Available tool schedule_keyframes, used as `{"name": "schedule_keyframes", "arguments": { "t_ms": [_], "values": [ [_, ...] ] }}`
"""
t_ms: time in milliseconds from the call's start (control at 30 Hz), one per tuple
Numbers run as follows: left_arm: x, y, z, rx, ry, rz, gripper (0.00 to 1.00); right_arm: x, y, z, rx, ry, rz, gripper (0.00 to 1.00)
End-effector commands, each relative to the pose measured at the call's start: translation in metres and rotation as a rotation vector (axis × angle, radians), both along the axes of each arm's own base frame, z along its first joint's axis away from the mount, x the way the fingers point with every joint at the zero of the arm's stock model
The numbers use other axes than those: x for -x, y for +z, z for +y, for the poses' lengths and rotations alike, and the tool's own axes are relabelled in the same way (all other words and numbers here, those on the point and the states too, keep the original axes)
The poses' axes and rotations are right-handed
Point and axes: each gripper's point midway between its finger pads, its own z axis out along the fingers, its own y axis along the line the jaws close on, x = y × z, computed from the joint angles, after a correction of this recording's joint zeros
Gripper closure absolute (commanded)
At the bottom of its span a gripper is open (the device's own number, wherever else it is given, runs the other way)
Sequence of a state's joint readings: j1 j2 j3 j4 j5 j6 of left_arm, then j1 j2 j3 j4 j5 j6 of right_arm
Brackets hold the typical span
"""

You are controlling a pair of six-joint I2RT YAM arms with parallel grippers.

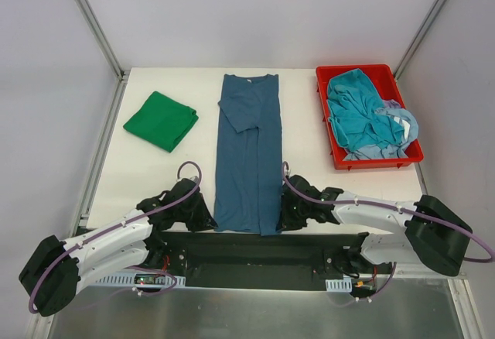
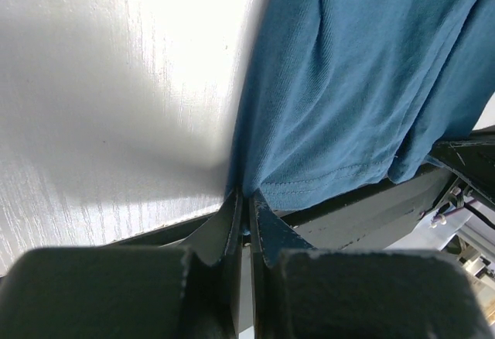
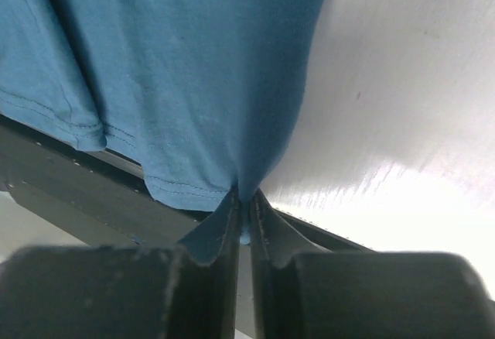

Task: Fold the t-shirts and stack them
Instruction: Grab the bottom of the folded rectangular tshirt with both arms, then fold the folded rectangular tshirt in 1/3 of the way

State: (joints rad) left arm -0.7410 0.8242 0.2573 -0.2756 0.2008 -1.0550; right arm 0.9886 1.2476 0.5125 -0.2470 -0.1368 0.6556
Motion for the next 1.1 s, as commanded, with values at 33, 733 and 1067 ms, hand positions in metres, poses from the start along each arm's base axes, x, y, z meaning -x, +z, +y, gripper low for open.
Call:
{"name": "schedule_keyframes", "arguments": {
  "t_ms": [33,733,1067],
  "values": [
    [-0.004,0.01,0.0,-0.015,-0.041,-0.052,1.0,-0.005,0.01,0.013,-0.051,0.007,-0.033,0.94],
    [-0.183,0.135,-0.022,-0.172,0.027,-0.553,1.0,-0.192,0.125,0.018,-0.03,-0.095,-0.563,1.0],
    [-0.287,0.127,-0.029,-0.157,0.019,-0.506,1.0,-0.283,0.129,0.024,-0.098,-0.159,-0.578,1.0]
  ]
}}
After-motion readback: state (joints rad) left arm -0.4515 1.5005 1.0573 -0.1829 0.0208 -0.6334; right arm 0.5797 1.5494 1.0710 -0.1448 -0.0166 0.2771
